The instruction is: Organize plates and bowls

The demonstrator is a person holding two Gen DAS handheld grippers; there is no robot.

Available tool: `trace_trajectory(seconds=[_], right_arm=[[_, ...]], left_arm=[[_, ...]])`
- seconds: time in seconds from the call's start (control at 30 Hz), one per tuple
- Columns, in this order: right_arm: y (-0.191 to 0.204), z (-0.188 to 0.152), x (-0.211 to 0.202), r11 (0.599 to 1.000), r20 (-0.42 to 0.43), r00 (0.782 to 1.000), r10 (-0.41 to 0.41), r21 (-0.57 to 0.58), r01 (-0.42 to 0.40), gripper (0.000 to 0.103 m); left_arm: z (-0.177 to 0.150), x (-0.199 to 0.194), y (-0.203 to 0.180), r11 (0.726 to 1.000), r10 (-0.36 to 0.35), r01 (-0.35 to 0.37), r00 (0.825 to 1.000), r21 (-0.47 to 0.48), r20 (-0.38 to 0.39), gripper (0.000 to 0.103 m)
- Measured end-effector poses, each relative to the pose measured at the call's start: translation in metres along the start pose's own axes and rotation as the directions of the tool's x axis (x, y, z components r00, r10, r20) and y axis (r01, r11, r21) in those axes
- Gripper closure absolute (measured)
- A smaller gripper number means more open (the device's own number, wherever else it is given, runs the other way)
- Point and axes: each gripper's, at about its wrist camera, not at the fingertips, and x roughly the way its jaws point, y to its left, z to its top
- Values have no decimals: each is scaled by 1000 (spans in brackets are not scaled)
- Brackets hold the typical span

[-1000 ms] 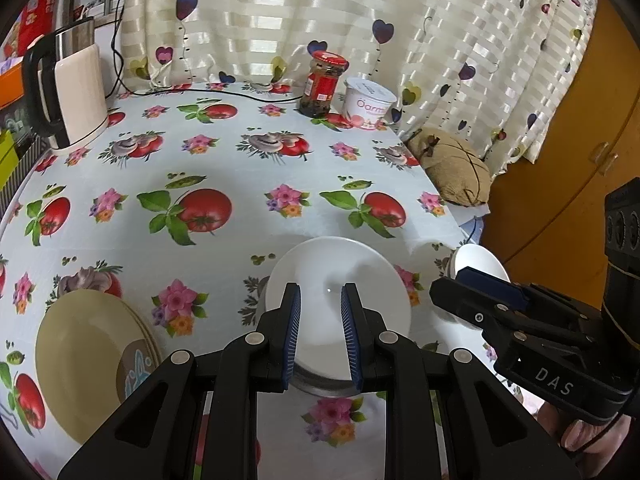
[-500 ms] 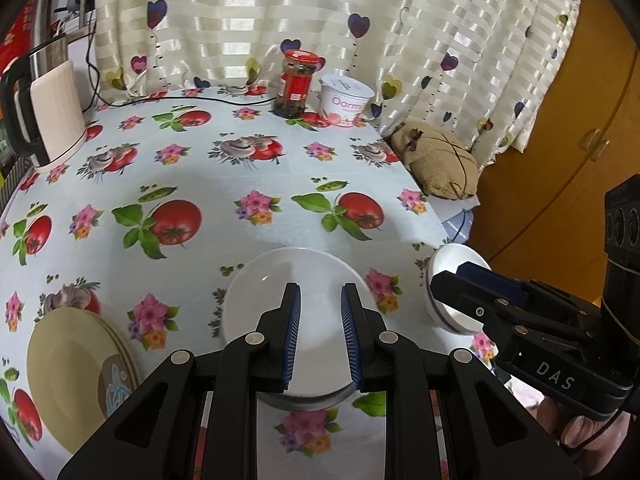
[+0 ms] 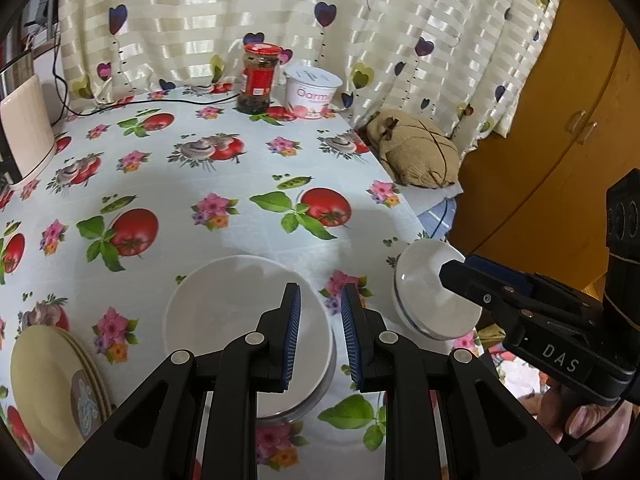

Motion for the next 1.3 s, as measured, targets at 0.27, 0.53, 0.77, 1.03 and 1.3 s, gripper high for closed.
trace_trajectory(seconds=[0.27, 0.53, 0.77, 1.03, 1.3], right_arm=[[-26, -4, -5, 998, 5, 999, -40, 47, 40, 66], [-51, -7, -9, 993, 8, 997, -73, 92, 72, 66], [-70, -13, -6, 987, -7, 996, -93, 129, 93, 66], [-85, -18, -1, 982, -22, 994, -109, 155, 111, 66], [-98, -24, 10, 975, -51, 991, -121, 180, 128, 66]], left_arm=[[-1, 16, -14, 999, -39, 40, 998, 16, -40, 81], [-1, 29, -28, 997, -76, 78, 994, 23, -72, 81], [0, 42, -38, 995, -96, 99, 991, 28, -97, 81], [0, 58, -48, 993, -105, 110, 987, 37, -122, 80], [-2, 75, -55, 993, -107, 115, 982, 41, -153, 80]])
